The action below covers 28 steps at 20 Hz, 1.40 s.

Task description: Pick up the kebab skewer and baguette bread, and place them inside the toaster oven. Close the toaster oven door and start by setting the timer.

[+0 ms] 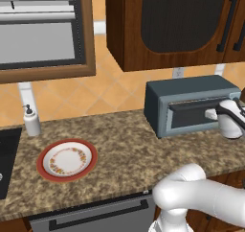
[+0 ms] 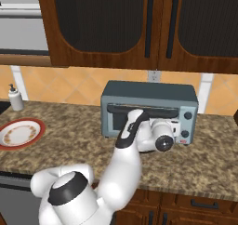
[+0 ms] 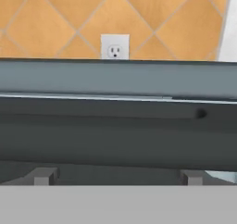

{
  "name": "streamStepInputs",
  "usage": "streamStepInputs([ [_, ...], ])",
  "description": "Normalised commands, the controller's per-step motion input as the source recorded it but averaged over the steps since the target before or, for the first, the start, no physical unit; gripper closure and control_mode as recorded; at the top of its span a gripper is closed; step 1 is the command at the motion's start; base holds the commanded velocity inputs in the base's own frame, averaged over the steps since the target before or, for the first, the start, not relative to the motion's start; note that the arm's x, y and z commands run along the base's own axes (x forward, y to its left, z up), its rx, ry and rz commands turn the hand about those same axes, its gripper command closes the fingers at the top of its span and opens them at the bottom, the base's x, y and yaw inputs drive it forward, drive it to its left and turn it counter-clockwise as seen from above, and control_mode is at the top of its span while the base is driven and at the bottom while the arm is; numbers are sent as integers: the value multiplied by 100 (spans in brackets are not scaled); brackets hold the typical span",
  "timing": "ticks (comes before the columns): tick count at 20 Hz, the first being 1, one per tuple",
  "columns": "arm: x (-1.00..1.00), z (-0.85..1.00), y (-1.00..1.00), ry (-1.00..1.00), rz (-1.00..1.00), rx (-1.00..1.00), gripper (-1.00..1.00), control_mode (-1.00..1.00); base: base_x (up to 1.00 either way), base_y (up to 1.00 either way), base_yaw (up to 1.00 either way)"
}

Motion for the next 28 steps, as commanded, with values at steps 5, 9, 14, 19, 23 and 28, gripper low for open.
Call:
streamStepInputs([
  [5, 29, -1, 2, 0, 0, 0, -100, -100, 0, 0, 0],
  [9, 20, -3, 0, 0, 0, 0, -100, -100, 0, 0, 0],
  [14, -16, -3, -34, 0, 0, 0, -100, -100, 0, 0, 0],
  [19, -52, 0, -82, 0, 0, 0, -100, -100, 0, 0, 0],
  [23, -47, -19, -71, 0, 0, 2, -100, -100, 0, 0, 0],
  [28, -30, -33, -46, 0, 0, 5, -100, -100, 0, 0, 0],
])
